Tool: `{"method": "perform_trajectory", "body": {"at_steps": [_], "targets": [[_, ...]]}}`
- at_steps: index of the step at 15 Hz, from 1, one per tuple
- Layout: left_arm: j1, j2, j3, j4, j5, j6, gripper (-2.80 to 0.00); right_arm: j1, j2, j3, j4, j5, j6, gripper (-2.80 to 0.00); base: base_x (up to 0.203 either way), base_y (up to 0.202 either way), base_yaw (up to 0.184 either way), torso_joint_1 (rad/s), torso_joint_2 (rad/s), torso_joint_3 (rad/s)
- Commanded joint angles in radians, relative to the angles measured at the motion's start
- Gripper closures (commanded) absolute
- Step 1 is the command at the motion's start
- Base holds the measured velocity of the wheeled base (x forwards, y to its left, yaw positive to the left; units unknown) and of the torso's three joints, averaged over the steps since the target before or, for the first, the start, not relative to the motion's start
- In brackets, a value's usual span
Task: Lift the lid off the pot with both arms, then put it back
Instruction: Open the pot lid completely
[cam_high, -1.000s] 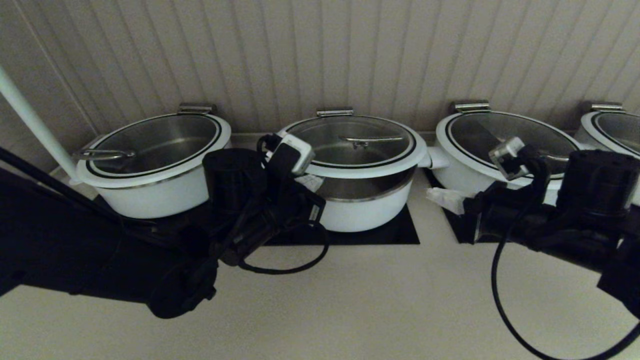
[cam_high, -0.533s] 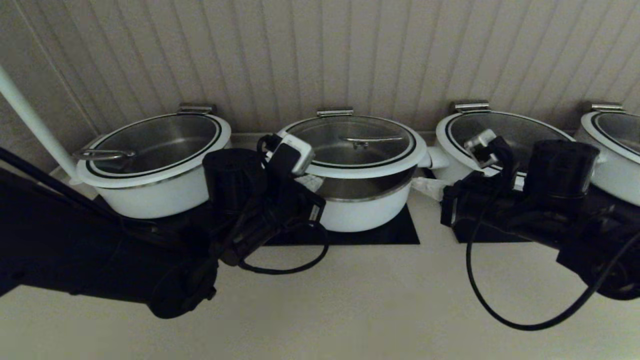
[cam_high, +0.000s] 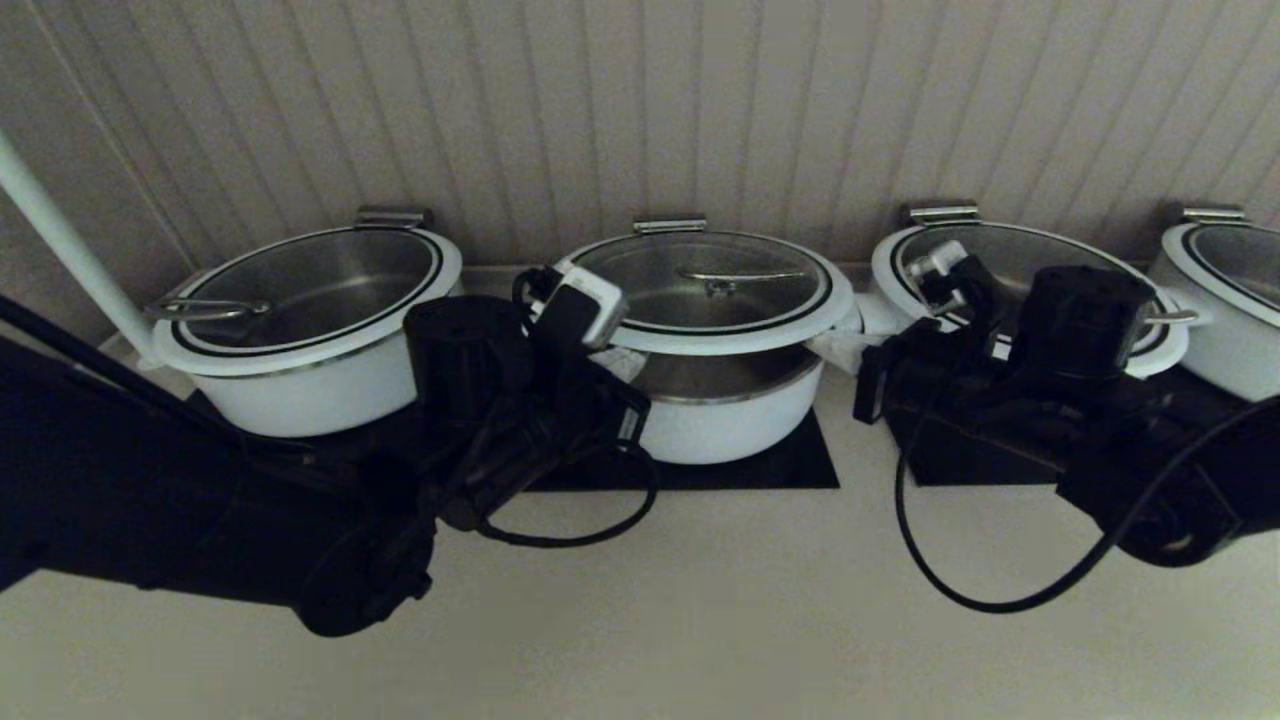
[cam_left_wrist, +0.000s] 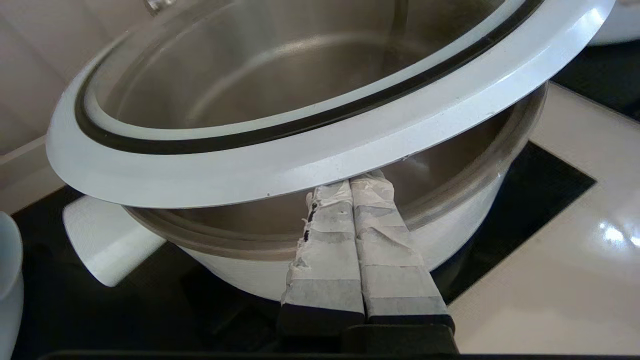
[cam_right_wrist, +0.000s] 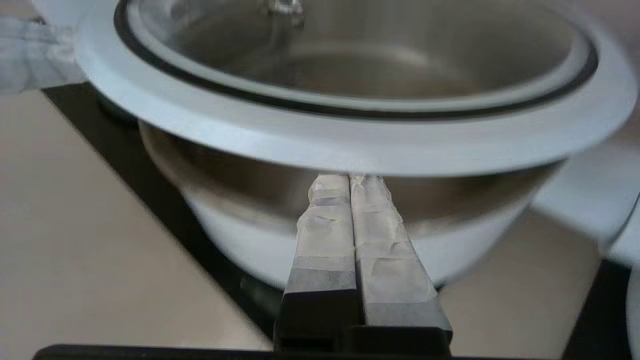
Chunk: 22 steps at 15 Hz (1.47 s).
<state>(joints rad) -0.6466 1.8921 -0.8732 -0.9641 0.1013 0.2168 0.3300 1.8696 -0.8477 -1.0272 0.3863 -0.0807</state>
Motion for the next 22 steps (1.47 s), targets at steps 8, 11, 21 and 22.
{"method": "perform_trajectory", "body": {"at_steps": [8, 11, 21, 22], "targets": [[-0.001, -0.011, 0.024, -0.002, 0.002, 0.002, 0.0, 0.006, 0.036, -0.01, -0.113, 0.012, 0.078, 0.0, 0.0, 0.0, 0.0, 0.0, 0.0, 0.0], [-0.001, -0.048, 0.113, -0.002, -0.001, 0.007, 0.0, 0.006, 0.034, -0.015, -0.116, 0.022, 0.078, 0.0, 0.0, 0.0, 0.0, 0.0, 0.0, 0.0], [-0.001, -0.143, 0.255, -0.016, -0.002, 0.006, 0.0, 0.006, 0.036, -0.03, -0.114, 0.023, 0.078, 0.0, 0.0, 0.0, 0.0, 0.0, 0.0, 0.0], [-0.001, -0.143, 0.255, -0.016, 0.0, 0.006, 0.0, 0.006, 0.036, -0.03, -0.114, 0.023, 0.078, 0.0, 0.0, 0.0, 0.0, 0.0, 0.0, 0.0]]}}
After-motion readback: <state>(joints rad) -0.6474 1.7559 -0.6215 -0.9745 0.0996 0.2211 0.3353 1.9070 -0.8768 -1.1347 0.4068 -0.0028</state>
